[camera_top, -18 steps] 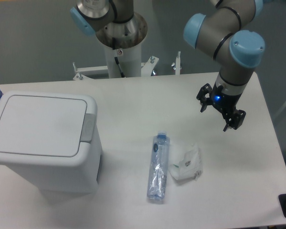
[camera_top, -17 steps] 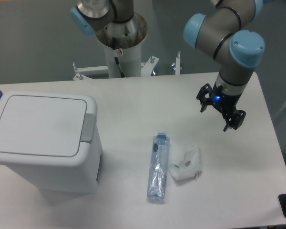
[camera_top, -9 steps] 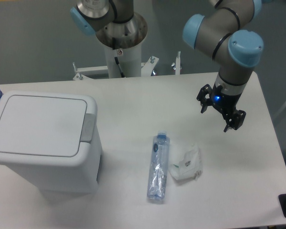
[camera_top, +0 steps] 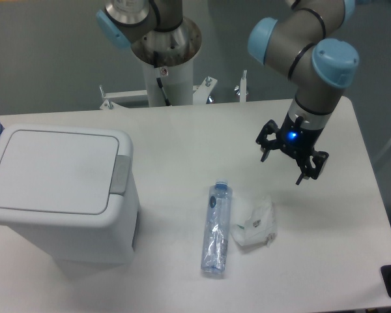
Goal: Open the trash can
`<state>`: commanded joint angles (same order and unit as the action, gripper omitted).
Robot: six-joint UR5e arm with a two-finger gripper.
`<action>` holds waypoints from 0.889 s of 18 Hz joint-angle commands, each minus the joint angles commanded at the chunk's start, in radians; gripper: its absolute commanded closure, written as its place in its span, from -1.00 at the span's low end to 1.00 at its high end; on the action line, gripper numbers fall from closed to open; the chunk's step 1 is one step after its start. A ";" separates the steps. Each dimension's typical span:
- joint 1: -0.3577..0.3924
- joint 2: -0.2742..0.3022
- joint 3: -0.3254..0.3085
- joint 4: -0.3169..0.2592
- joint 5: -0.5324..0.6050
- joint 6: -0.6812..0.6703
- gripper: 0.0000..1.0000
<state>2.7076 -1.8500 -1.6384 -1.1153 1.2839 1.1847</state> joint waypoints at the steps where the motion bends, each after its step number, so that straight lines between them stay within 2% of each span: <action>1: -0.017 0.000 0.002 0.024 0.000 -0.037 -1.00; 4: -0.038 0.000 -0.006 0.083 -0.029 -0.121 -1.00; 7: -0.042 0.000 -0.006 0.084 -0.122 -0.232 -1.00; 12: -0.069 0.008 0.014 0.086 -0.170 -0.453 -1.00; 16: -0.100 0.038 0.060 0.088 -0.312 -0.574 -1.00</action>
<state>2.6078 -1.8117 -1.5786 -1.0278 0.9715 0.6109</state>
